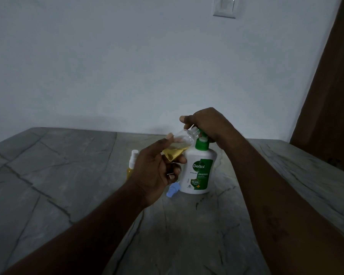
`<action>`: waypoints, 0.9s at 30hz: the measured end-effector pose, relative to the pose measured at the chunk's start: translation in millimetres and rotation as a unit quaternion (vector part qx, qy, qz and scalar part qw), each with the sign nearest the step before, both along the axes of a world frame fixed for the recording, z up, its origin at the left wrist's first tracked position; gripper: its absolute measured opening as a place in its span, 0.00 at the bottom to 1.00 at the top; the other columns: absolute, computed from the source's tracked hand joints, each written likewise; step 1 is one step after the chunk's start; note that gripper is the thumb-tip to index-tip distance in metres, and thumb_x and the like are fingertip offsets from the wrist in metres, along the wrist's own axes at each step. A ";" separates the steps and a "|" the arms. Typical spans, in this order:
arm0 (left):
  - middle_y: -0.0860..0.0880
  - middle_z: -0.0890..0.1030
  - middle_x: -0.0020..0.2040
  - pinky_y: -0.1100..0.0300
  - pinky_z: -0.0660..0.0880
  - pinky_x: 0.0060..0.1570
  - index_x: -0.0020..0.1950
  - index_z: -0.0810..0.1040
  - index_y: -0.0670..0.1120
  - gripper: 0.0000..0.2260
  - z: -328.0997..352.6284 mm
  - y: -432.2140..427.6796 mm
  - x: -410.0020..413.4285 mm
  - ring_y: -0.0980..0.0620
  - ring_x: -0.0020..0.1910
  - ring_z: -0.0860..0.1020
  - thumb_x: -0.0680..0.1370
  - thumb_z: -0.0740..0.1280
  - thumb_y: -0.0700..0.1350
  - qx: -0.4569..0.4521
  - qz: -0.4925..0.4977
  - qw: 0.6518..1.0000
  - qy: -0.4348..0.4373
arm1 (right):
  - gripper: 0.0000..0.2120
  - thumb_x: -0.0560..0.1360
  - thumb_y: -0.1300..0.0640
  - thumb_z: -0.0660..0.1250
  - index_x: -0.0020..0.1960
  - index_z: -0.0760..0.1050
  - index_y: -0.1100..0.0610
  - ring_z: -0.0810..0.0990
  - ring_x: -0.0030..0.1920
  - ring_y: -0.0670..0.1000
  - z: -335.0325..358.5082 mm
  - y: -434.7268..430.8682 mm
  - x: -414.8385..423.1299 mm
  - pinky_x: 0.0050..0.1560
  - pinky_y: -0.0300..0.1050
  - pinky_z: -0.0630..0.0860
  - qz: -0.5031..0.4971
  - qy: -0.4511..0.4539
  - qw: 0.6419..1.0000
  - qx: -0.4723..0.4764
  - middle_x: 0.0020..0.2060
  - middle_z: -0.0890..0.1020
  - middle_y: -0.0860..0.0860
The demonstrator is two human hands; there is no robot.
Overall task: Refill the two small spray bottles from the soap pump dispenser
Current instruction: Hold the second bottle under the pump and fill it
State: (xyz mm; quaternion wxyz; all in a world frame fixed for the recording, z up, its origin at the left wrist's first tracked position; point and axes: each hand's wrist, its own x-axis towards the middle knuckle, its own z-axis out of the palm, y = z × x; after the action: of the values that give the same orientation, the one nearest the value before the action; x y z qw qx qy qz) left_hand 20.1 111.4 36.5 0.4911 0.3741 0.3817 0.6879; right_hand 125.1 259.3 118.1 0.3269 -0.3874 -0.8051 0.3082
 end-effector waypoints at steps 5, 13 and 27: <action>0.44 0.79 0.37 0.61 0.66 0.29 0.63 0.80 0.42 0.20 -2.3 -0.6 1.3 0.51 0.30 0.71 0.81 0.61 0.54 -0.002 0.006 1.000 -0.001 | 0.16 0.73 0.42 0.74 0.40 0.85 0.54 0.77 0.33 0.48 -3.9 1.5 -1.0 0.37 0.43 0.71 0.001 -0.007 0.999 -0.036 0.33 0.81 0.47; 0.44 0.79 0.37 0.61 0.67 0.29 0.64 0.80 0.43 0.20 -2.5 -1.1 1.0 0.52 0.30 0.71 0.80 0.61 0.55 -0.002 0.002 1.000 -0.002 | 0.17 0.76 0.41 0.71 0.41 0.86 0.54 0.79 0.35 0.46 -3.0 -0.7 -0.5 0.38 0.41 0.72 -0.023 -0.001 0.999 0.040 0.34 0.83 0.46; 0.44 0.79 0.37 0.62 0.66 0.27 0.64 0.80 0.43 0.21 -2.0 0.0 -0.2 0.52 0.30 0.71 0.79 0.62 0.55 -0.006 -0.008 1.000 -0.013 | 0.14 0.76 0.44 0.73 0.45 0.86 0.55 0.76 0.36 0.47 0.9 -3.8 0.0 0.39 0.42 0.73 -0.002 -0.021 1.000 0.011 0.37 0.81 0.47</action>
State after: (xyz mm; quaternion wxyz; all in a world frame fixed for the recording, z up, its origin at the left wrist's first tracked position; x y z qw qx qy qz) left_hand 19.9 111.4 34.5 0.5035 0.3650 0.3764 0.6868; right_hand 125.0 255.4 119.0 0.3150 -0.3916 -0.8142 0.2907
